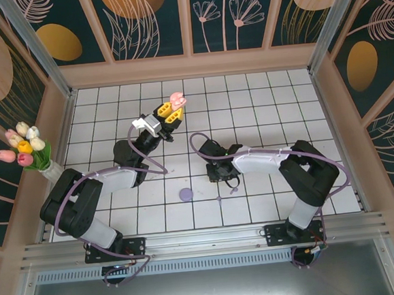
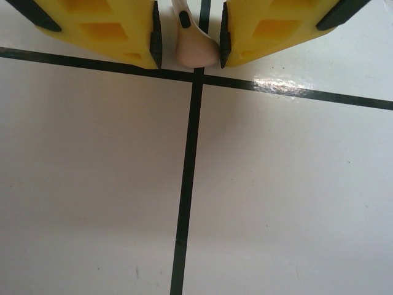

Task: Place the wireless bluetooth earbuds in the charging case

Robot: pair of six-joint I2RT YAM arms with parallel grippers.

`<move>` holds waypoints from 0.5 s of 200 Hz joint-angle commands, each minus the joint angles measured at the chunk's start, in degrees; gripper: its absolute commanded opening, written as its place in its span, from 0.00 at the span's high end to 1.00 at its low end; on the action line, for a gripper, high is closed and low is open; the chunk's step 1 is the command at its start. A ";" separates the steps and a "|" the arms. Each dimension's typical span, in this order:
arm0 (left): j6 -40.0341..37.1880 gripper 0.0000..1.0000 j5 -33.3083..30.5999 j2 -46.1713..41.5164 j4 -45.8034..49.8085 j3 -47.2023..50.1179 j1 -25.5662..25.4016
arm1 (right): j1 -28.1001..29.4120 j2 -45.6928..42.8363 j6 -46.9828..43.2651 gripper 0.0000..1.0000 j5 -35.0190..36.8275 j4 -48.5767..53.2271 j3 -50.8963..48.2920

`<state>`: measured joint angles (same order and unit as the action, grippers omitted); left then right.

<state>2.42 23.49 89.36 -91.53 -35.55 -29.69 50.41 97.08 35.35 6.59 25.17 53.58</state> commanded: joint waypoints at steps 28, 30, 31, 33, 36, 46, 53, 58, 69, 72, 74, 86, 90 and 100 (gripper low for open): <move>0.91 1.00 0.15 -0.76 -12.80 0.31 -0.14 | 0.50 1.99 -0.37 0.72 1.23 1.69 1.12; 0.97 1.00 0.15 -0.74 -12.80 0.31 -0.18 | 0.48 1.98 -0.37 0.72 1.32 1.72 1.09; 0.95 1.00 0.16 -0.71 -12.84 0.31 -0.18 | 0.48 2.02 -0.37 0.73 1.28 1.72 1.13; 0.95 1.00 0.16 -0.71 -12.86 0.31 -0.12 | 0.52 2.05 -0.37 0.73 1.24 1.73 1.14; 0.95 1.00 0.16 -0.68 -12.85 0.31 -0.18 | 0.48 2.11 -0.42 0.73 1.23 1.67 1.17; 0.95 1.00 0.16 -0.68 -12.87 0.31 -0.14 | 0.48 2.23 -0.46 0.74 1.32 1.72 1.19; 0.98 1.00 0.15 -0.67 -12.80 0.31 -0.19 | 0.55 2.31 -0.55 0.75 1.32 1.78 1.28; 1.08 1.00 0.14 -0.68 -12.81 0.31 -0.19 | 0.53 2.30 -0.55 0.76 1.32 1.80 1.42; 1.01 1.00 0.11 -0.76 -12.72 0.31 -0.19 | 0.48 2.23 -0.64 0.77 1.47 1.81 1.40; 1.06 1.00 0.15 -0.73 -12.71 0.35 -0.17 | 0.48 2.18 -0.64 0.77 1.50 1.81 1.43; 1.05 1.00 0.16 -0.76 -12.71 0.32 -0.18 | 0.48 2.14 -0.64 0.77 1.54 1.88 1.37; 1.01 1.00 0.24 -0.77 -12.75 0.31 -0.11 | 0.49 1.90 -0.64 0.79 1.71 1.99 1.49; 1.01 1.00 0.22 -0.75 -12.64 0.31 -0.17 | 0.48 1.72 -0.57 0.80 1.71 2.04 1.52; 1.02 1.00 0.25 -0.77 -12.58 0.31 -0.14 | 0.49 1.31 -0.38 0.81 2.06 2.16 1.43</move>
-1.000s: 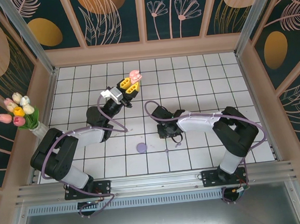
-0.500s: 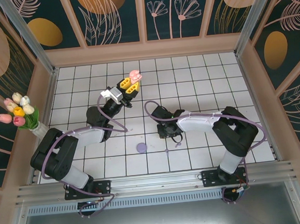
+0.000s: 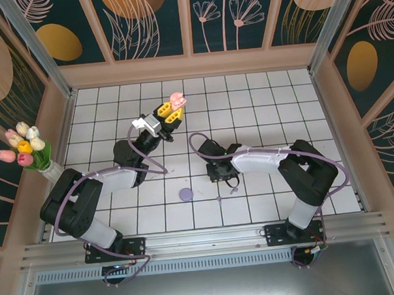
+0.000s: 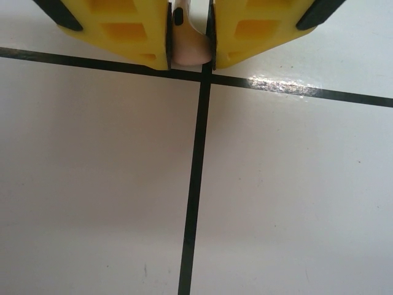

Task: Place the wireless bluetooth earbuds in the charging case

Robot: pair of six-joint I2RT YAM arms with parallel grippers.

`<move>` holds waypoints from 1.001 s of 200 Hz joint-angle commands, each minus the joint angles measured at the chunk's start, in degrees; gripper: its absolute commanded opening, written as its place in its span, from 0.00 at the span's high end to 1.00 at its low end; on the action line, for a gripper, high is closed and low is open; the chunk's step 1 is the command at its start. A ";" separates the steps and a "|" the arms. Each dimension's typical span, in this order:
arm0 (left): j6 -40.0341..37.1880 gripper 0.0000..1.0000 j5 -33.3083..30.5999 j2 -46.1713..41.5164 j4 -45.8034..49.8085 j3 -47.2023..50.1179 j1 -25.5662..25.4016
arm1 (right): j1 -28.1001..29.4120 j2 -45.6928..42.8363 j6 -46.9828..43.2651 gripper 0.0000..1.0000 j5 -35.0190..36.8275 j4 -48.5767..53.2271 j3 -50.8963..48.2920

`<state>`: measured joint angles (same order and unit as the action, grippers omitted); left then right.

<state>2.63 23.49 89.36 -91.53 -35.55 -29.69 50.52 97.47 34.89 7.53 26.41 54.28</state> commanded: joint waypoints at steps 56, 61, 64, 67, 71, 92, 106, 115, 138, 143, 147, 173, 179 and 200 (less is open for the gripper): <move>0.45 1.00 0.50 -0.93 -12.00 -0.09 -0.20 | -0.11 -5.36 1.64 0.83 4.45 0.49 0.47; 0.40 1.00 0.51 -0.94 -11.88 -0.11 -0.19 | -0.18 -6.05 1.67 0.84 4.76 0.35 0.44; 0.41 1.00 0.57 -0.94 -11.78 -0.13 -0.19 | -0.31 -6.44 1.67 0.84 4.84 0.27 0.44; 0.38 1.00 0.59 -0.94 -11.75 -0.13 -0.17 | -0.41 -6.83 1.62 0.84 4.93 0.18 0.44; 0.39 1.00 0.63 -0.94 -11.67 -0.20 -0.16 | -0.49 -7.44 1.58 0.84 5.10 -0.02 0.45; 0.32 1.00 0.85 -0.94 -11.42 -0.31 -0.15 | -1.12 -10.63 1.26 0.84 6.20 -0.60 0.73; 0.19 1.00 1.08 -0.94 -11.19 -0.40 -0.16 | -1.54 -13.10 0.60 0.85 7.04 -1.37 1.14; 0.23 1.00 1.29 -0.94 -10.93 -0.54 -0.19 | -1.89 -14.96 -0.07 0.85 7.55 -2.03 1.40; 0.26 1.00 2.03 -0.83 -10.31 -1.09 -0.18 | -2.99 -19.94 -2.35 0.84 9.09 -4.08 2.71; 0.26 1.00 2.21 -0.86 -10.16 -1.18 -0.18 | -3.26 -21.06 -3.05 0.84 9.36 -4.69 3.07; 0.21 1.00 2.32 -0.79 -10.01 -1.27 -0.19 | -3.53 -22.03 -3.70 0.85 9.54 -5.29 3.38; 0.42 1.00 3.61 -0.42 -9.52 -2.13 -0.18 | -5.78 -27.26 -8.16 0.84 8.98 -9.31 6.30; 0.67 1.00 3.92 -0.29 -9.41 -2.39 -0.19 | -6.32 -28.08 -9.28 0.84 8.83 -10.14 7.17; 1.40 1.00 5.45 0.34 -8.98 -3.49 -0.19 | -8.17 -29.71 -13.20 0.83 7.35 -13.05 11.10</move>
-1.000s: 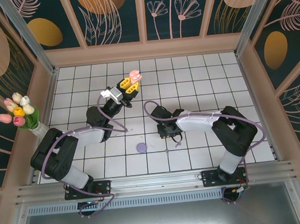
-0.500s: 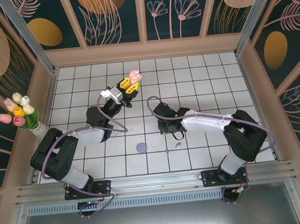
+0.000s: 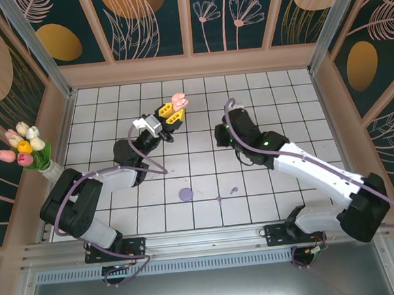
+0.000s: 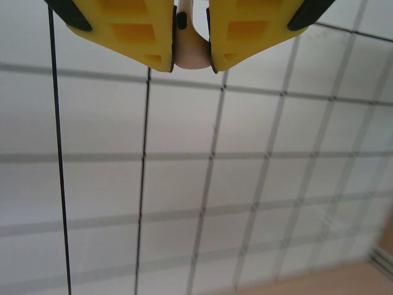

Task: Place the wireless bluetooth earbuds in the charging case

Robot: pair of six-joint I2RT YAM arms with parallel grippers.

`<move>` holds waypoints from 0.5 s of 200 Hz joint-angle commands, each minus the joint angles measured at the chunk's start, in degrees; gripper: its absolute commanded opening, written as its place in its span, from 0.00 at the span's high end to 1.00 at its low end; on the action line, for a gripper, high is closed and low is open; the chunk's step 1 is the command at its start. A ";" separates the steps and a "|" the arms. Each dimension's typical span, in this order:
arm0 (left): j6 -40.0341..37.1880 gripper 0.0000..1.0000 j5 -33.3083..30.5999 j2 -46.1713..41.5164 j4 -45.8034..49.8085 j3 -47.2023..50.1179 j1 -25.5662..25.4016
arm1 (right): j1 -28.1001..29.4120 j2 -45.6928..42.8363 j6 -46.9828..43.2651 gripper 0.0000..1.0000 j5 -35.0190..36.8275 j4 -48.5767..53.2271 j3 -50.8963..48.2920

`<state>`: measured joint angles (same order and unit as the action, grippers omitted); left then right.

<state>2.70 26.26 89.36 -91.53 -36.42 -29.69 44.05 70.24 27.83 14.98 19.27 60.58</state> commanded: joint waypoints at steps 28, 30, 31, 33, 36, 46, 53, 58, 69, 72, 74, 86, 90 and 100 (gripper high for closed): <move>2.13 1.00 4.91 1.23 -8.44 -4.23 -0.16 | -3.39 -2.47 -10.06 0.83 -2.93 -10.19 10.03; 2.20 1.00 5.04 1.33 -8.37 -4.37 -0.18 | -3.41 -2.41 -10.25 0.83 -3.11 -10.63 10.29; 2.25 1.00 5.12 1.34 -8.30 -4.45 -0.14 | -3.47 -2.31 -10.34 0.83 -3.20 -10.82 10.45; 2.36 1.00 5.29 1.41 -8.23 -4.62 -0.18 | -3.52 -2.26 -10.54 0.83 -3.49 -11.29 10.77; 2.46 1.00 5.47 1.49 -8.13 -4.81 -0.19 | -3.49 -2.09 -10.93 0.83 -3.90 -11.88 11.19; 2.79 1.00 6.32 1.90 -7.76 -5.51 -0.19 | -3.88 -1.50 -11.79 0.83 -5.36 -13.76 12.53; 3.14 1.00 6.75 2.12 -7.56 -5.95 -0.15 | -3.97 -0.92 -12.21 0.83 -6.27 -15.05 13.36; 3.41 1.00 7.04 2.29 -7.48 -6.30 -0.19 | -4.01 -0.56 -12.71 0.83 -7.02 -16.00 13.91; 3.79 1.00 7.35 2.81 -7.33 -6.86 -0.19 | -4.08 0.34 -13.47 0.83 -8.71 -17.96 14.93; 3.88 1.00 7.37 2.91 -7.34 -6.90 -0.17 | -4.07 0.60 -13.60 0.83 -9.15 -18.38 15.13; 3.96 1.00 7.33 2.99 -7.30 -7.01 -0.14 | -4.06 0.78 -13.77 0.83 -9.57 -18.72 15.35; 4.22 1.00 7.36 3.44 -7.39 -7.42 -0.18 | -4.07 1.77 -14.38 0.83 -11.33 -20.28 16.08; 4.32 1.00 7.38 3.60 -7.43 -7.51 -0.16 | -4.06 2.03 -14.54 0.83 -12.07 -20.85 16.25; 4.72 1.00 7.38 3.95 -7.44 -7.95 -0.19 | -4.06 2.63 -14.85 0.83 -13.65 -22.14 16.35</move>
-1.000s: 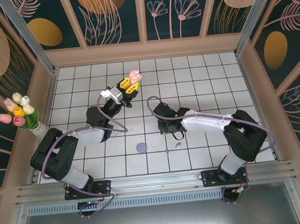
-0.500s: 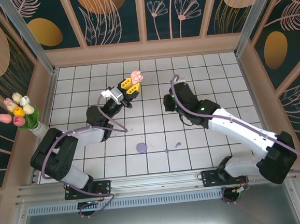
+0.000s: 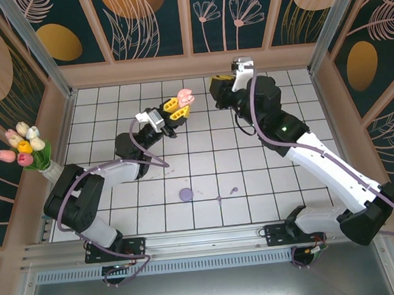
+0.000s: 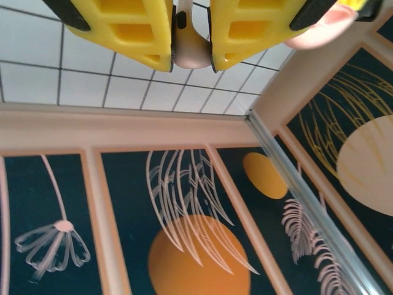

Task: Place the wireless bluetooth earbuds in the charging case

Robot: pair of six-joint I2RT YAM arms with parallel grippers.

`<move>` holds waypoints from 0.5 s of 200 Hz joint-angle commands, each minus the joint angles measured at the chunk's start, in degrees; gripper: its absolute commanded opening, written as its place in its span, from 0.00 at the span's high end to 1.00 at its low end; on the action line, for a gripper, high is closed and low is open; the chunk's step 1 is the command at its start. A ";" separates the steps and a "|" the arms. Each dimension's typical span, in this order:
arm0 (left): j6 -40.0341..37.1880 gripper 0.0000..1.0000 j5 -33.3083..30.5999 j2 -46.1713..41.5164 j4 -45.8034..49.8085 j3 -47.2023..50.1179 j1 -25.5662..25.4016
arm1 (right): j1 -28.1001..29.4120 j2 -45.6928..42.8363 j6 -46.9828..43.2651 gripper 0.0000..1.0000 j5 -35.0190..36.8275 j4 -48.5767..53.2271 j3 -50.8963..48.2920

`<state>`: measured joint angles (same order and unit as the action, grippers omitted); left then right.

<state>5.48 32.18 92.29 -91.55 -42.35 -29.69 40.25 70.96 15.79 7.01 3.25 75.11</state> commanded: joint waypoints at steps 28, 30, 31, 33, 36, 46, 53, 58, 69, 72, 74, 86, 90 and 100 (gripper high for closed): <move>2.61 1.00 1.49 1.79 -7.57 -2.73 -0.18 | -0.31 3.30 -2.99 0.83 -8.97 -8.34 2.05; 2.68 1.00 1.41 1.87 -7.57 -2.74 -0.19 | -0.27 3.35 -2.97 0.83 -9.17 -8.45 2.03; 2.73 1.00 1.40 1.90 -7.58 -2.78 -0.15 | -0.27 3.37 -2.96 0.83 -9.23 -8.49 2.04; 2.77 1.00 1.39 1.92 -7.55 -2.82 -0.11 | -0.26 3.50 -3.05 0.83 -9.52 -8.60 2.03; 2.91 1.00 1.43 2.00 -7.74 -2.90 -0.18 | -0.26 3.56 -3.12 0.83 -9.91 -8.76 1.91; 3.04 1.00 1.45 2.19 -7.70 -3.09 -0.11 | -0.23 3.82 -3.14 0.83 -11.04 -9.43 1.80; 3.13 1.00 1.41 2.28 -7.73 -3.18 -0.12 | -0.18 3.99 -3.15 0.83 -11.83 -9.80 1.52; 3.14 1.00 1.41 2.36 -7.77 -3.26 -0.18 | -0.17 4.10 -3.22 0.83 -12.36 -10.06 1.45; 3.22 1.00 1.39 2.45 -7.84 -3.27 -0.15 | -0.17 4.19 -3.33 0.83 -13.46 -10.56 1.18; 3.25 1.00 1.43 2.46 -7.79 -3.27 -0.13 | -0.17 4.26 -3.34 0.83 -13.79 -10.66 1.11; 3.23 1.00 1.40 2.46 -7.84 -3.31 -0.18 | -0.22 4.27 -3.36 0.83 -14.00 -10.84 1.03; 3.23 1.00 1.37 2.54 -7.85 -3.40 -0.19 | -0.17 4.28 -3.49 0.83 -15.23 -11.30 0.58; 3.23 1.00 1.32 2.54 -7.90 -3.36 -0.19 | -0.17 4.28 -3.52 0.83 -15.54 -11.48 0.49; 3.23 1.00 1.25 2.54 -7.84 -3.39 -0.18 | -0.17 4.35 -3.58 0.83 -16.37 -11.68 0.26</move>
<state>7.62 32.62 94.26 -91.53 -44.16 -29.69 40.21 75.16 13.39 -5.13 -4.21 75.59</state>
